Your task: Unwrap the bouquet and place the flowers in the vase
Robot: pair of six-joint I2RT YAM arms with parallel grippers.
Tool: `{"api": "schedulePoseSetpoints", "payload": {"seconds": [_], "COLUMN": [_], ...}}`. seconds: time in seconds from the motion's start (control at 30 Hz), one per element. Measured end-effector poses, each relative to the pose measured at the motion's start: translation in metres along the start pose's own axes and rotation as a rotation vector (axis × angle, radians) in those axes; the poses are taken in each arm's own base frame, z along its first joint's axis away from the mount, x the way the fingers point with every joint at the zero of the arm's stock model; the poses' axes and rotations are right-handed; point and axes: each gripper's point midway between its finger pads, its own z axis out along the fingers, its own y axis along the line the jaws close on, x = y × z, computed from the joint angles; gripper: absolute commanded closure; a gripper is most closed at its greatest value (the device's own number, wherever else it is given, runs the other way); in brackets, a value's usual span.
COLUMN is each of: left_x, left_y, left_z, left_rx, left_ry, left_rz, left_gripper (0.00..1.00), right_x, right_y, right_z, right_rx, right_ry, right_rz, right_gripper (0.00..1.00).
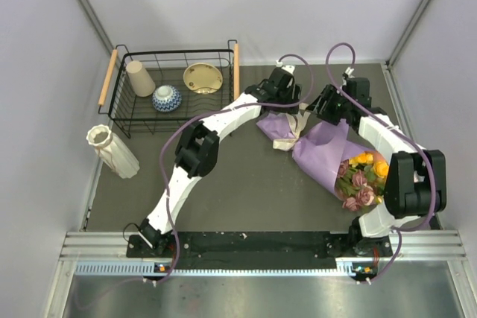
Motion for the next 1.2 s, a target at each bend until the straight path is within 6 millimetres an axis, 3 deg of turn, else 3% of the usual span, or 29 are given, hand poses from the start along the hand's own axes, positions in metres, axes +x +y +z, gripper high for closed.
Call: {"api": "schedulePoseSetpoints", "payload": {"seconds": [0.23,0.37,0.47,0.63,0.83,0.93,1.07,1.2], "left_x": [0.015,0.025,0.031,0.035,0.035,0.033,0.029,0.009], "left_y": [0.026,0.032,0.026,0.013,0.001,0.0,-0.001,-0.009], "left_z": [0.025,0.032,0.034,0.033,0.031,0.03,0.02,0.004], "left_rx": [-0.015,-0.01,0.017,0.076,0.134,0.141,0.142,0.168], "left_ry": [0.052,0.082,0.102,0.126,0.142,0.134,0.125,0.08], "left_rz": [-0.073,-0.109,-0.128,-0.147,-0.172,-0.169,-0.16,-0.147], "left_gripper": [0.33,0.44,0.56,0.62,0.9,1.0,1.0,1.0], "right_x": [0.007,0.009,0.012,0.014,0.014,0.014,0.015,0.015], "right_y": [-0.003,-0.005,-0.007,-0.007,-0.006,-0.006,-0.005,-0.005], "right_z": [0.006,0.009,0.012,0.014,0.014,0.014,0.013,0.013], "right_rx": [-0.002,-0.003,-0.002,-0.004,-0.01,-0.013,-0.017,-0.019], "right_ry": [0.03,0.04,0.053,0.059,0.062,0.064,0.066,0.067], "right_rz": [0.007,0.008,0.012,0.014,0.013,0.013,0.013,0.012], "right_gripper": [0.44,0.44,0.44,0.44,0.44,0.44,0.44,0.44]}}
